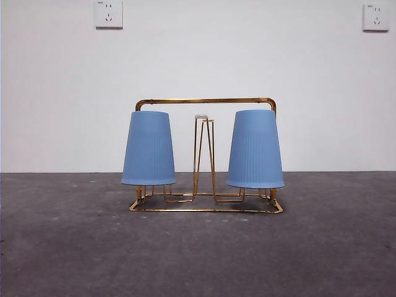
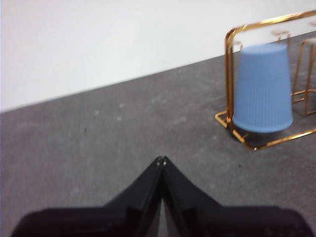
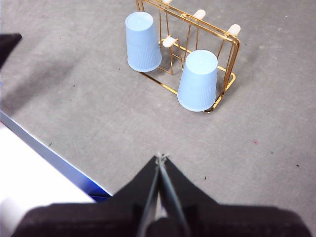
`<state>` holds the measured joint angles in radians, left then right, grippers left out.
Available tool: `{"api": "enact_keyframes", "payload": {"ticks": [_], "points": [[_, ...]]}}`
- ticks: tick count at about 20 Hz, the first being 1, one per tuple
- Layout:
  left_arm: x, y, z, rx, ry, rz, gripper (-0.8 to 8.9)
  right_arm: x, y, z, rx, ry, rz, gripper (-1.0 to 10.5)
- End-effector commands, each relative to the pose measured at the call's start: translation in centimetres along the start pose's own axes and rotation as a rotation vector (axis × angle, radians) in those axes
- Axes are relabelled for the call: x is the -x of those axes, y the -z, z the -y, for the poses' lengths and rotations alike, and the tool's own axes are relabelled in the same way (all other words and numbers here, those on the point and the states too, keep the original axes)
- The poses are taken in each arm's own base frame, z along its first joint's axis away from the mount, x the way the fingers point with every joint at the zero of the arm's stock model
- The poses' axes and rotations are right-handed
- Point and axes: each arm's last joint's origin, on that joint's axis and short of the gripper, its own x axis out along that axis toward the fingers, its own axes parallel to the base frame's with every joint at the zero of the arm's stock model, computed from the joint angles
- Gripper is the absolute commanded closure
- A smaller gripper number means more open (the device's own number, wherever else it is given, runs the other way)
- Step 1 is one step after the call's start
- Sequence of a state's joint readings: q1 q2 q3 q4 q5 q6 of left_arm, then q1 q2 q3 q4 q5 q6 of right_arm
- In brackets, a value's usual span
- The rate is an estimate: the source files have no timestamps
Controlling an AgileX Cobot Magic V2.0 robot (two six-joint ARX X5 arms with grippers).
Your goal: Pick up cup 1,put cup 1 in the cup rack,pick up cup 2,put cup 2 in the cup rack
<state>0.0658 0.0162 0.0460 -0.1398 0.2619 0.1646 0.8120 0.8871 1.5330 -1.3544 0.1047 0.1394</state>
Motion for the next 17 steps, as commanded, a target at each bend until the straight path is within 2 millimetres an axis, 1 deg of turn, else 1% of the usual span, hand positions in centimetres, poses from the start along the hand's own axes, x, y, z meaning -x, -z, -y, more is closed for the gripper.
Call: {"api": "enact_keyframes", "payload": {"ticks": [1, 5, 17], "points": [[-0.25, 1.31, 0.1, 0.063, -0.003, -0.037, 8.14, -0.16, 0.27, 0.02, -0.004, 0.005, -0.029, 9.5], [-0.25, 1.32, 0.12, 0.095, 0.004, -0.038, 8.14, -0.16, 0.27, 0.02, -0.004, 0.005, -0.029, 9.5], [-0.31, 1.36, 0.12, 0.099, 0.008, -0.046, 8.14, -0.16, 0.27, 0.02, -0.004, 0.005, -0.029, 9.5]]}}
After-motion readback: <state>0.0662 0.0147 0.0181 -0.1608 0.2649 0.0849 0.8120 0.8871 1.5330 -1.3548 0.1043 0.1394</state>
